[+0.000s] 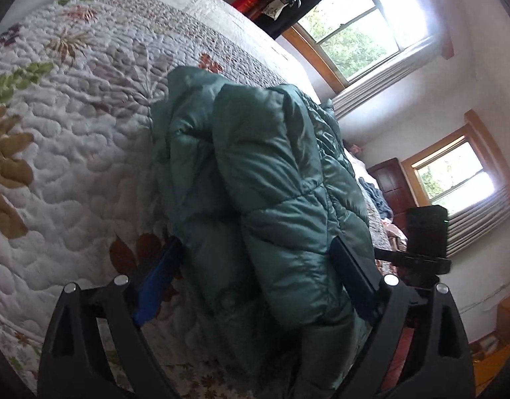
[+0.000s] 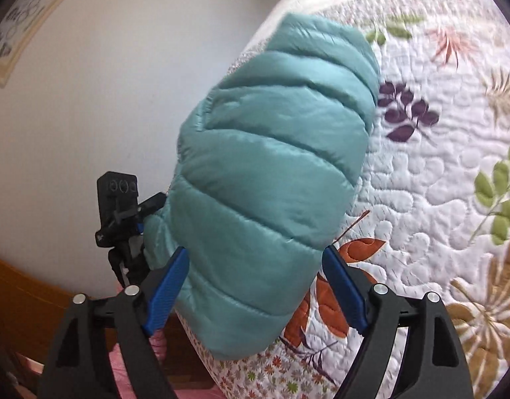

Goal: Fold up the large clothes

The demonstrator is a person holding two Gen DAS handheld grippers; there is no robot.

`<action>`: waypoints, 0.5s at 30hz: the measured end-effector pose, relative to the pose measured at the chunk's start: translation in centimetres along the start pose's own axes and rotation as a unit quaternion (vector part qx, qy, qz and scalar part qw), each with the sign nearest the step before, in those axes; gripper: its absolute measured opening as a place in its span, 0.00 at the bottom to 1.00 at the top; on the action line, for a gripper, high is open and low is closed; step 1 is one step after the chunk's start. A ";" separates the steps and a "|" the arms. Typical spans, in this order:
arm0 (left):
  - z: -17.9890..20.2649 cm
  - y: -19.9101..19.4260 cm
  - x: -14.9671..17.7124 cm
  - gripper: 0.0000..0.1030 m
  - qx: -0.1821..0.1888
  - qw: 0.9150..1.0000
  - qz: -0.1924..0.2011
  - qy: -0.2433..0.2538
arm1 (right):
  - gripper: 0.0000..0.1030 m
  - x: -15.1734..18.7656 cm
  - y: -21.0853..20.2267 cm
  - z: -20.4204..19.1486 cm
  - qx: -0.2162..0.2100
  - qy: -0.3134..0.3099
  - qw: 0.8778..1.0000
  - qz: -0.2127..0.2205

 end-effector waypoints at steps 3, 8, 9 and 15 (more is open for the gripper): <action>0.3 0.5 0.2 0.87 0.021 1.000 -0.009 0.002 | 0.81 0.1 1.0 0.8 -0.014 0.016 1.000 -0.004; 0.6 2.0 1.2 0.93 0.047 0.998 -0.029 0.010 | 0.89 -0.2 2.8 1.7 -0.037 0.039 0.998 -0.012; 0.6 2.3 1.4 0.94 0.055 0.998 -0.032 0.004 | 0.90 -0.3 3.1 1.7 -0.043 0.044 0.998 -0.012; 0.4 4.2 1.9 0.98 0.124 0.991 -0.033 -0.032 | 0.95 -0.2 5.6 1.9 -0.081 0.057 0.995 -0.021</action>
Point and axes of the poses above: each gripper's, at about its wrist camera, not at the fingertips, and y roughly the way its jaws point, z to its right, x to its underside, the point moved 10 cm from there along y, roughly the way its jaws point, and after that the axes turned 11 degrees about -x, right-handed, at the moved point
